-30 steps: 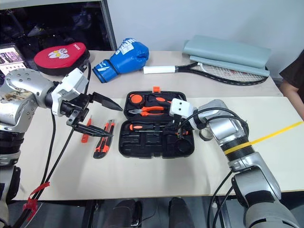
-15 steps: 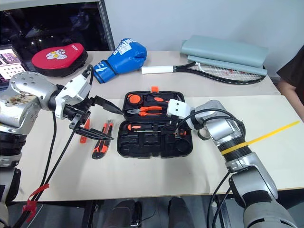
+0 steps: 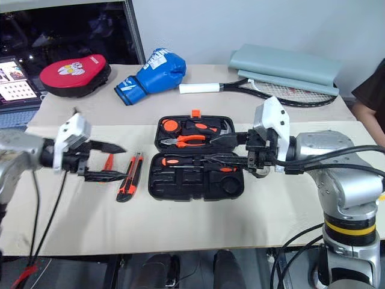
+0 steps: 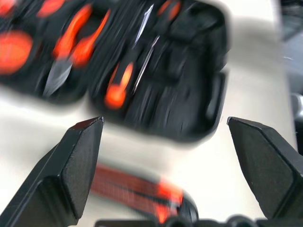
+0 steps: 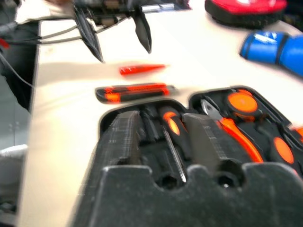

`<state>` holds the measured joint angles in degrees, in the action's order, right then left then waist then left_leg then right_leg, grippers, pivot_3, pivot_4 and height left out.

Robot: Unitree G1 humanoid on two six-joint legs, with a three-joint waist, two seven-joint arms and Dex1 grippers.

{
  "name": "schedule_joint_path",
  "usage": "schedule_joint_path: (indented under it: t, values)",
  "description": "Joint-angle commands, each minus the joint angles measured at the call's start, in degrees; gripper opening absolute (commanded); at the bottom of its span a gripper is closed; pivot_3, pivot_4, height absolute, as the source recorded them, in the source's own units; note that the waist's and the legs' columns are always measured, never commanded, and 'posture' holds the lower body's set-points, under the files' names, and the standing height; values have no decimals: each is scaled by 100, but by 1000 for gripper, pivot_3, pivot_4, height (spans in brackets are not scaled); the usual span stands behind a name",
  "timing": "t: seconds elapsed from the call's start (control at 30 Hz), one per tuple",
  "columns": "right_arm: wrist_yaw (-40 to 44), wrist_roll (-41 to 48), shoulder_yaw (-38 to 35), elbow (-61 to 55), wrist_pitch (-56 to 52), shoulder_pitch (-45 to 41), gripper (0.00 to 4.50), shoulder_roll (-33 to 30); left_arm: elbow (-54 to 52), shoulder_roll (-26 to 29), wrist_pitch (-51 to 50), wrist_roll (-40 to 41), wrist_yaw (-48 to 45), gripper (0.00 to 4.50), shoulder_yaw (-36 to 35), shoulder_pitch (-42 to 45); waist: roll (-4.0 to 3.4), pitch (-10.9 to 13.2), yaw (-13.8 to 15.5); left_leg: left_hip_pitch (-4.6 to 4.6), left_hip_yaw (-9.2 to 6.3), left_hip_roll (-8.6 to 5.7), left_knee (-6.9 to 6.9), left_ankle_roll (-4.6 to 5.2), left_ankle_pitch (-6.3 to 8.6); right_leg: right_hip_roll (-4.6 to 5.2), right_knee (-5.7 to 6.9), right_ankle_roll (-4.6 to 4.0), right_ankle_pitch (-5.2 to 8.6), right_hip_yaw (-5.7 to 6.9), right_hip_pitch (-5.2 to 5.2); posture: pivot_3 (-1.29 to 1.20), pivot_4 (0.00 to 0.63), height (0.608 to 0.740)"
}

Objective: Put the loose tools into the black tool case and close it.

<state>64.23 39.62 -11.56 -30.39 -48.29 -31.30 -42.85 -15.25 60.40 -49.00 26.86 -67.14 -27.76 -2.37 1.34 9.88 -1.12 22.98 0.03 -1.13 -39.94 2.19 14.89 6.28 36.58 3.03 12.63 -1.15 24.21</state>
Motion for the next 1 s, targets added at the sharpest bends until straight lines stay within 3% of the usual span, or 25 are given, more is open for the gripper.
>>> schedule_joint_path:
  t: [0.03, 0.13, 0.3, 0.5, 0.77, 1.0]
  values:
    - [-82, 88, 36, 98, 318, -130, 4449, -29, -363, 156, -178, -132, 173, 4500, -708, -528, 1, 1, 28, -5, 0, 1, 3, -2, -1, 0, -1, -4, 0, 2, -2, 0, 150, 737]
    - [-120, 94, 155, 144, 447, -144, 4449, -10, -562, 347, -943, 57, 509, 4500, -664, -453, 2, 0, 101, -9, -10, 0, 5, -10, -6, 5, 0, -9, 2, 20, -4, 0, 150, 737]
    - [-294, 198, 242, 32, 499, -107, 4449, 56, -598, 464, -2659, 783, 1156, 4500, 33, 1064, 10, 0, 163, -7, -15, -3, 3, -13, -8, 5, 3, -9, 1, 27, -10, 0, 150, 737]
    - [-566, 445, 251, -389, 525, 196, 4449, 98, 478, 143, -4288, 478, 2398, 4500, 1842, 3438, 16, 2, 119, -4, -11, -13, 10, -16, -10, -1, 19, -10, 1, 24, 0, 0, 150, 737]
    - [-1004, 683, 242, -871, 598, 605, 4449, 139, 2395, -547, -4030, -200, 2998, 4500, 3613, 5192, 29, 7, 32, 0, -9, -15, 10, -16, -10, -3, 15, -9, 1, 20, 2, 0, 150, 737]
    - [-1465, 803, 213, -1201, 632, 906, 4449, 179, 3827, -1159, -3602, -604, 2951, 4500, 4273, 6000, 32, 7, 38, 13, -9, -16, 8, -15, -10, -2, 15, -9, 1, 19, 10, 0, 150, 737]
